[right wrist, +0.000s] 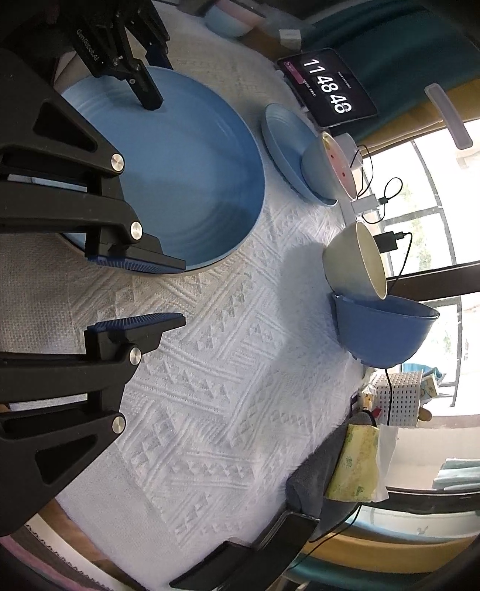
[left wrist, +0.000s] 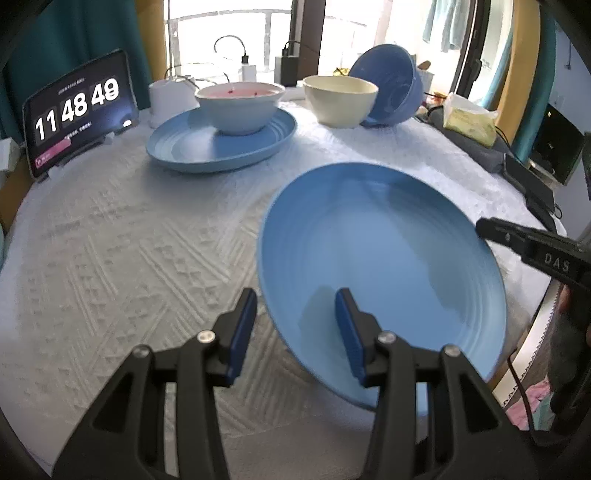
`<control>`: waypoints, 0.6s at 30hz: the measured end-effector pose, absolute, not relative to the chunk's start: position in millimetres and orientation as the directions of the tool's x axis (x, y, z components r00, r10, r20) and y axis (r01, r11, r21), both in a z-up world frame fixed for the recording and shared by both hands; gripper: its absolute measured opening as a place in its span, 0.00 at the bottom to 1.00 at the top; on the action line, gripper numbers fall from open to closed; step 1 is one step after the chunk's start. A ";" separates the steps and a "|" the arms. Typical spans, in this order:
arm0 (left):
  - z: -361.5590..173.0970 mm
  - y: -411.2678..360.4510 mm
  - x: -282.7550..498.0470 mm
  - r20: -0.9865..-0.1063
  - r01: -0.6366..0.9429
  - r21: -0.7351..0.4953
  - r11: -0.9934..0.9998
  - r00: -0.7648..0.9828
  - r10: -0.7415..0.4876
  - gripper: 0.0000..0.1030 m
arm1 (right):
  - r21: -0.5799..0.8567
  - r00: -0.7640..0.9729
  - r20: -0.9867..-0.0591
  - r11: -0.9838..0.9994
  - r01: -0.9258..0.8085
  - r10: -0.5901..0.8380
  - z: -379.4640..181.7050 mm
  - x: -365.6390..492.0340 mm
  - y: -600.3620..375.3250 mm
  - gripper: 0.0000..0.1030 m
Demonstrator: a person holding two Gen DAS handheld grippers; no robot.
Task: Organize plates and bowls
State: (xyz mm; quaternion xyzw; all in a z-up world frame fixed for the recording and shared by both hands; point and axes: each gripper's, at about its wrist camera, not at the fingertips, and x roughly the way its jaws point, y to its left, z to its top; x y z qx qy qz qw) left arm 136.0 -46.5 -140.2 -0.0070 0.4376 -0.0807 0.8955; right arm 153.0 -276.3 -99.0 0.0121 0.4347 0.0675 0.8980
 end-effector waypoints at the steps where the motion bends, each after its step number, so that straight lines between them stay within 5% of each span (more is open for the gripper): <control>1: -140.8 -44.9 136.2 -0.779 0.139 -0.093 0.986 0.606 -0.159 0.44 | 0.091 0.601 -0.786 0.989 -0.118 0.144 -100.1 154.6 -275.1 0.27; 18: -139.9 -5.8 134.7 -0.770 0.045 -0.083 0.996 0.631 -0.093 0.44 | 0.113 0.518 -0.825 0.964 -0.240 0.226 -118.9 168.1 -211.9 0.33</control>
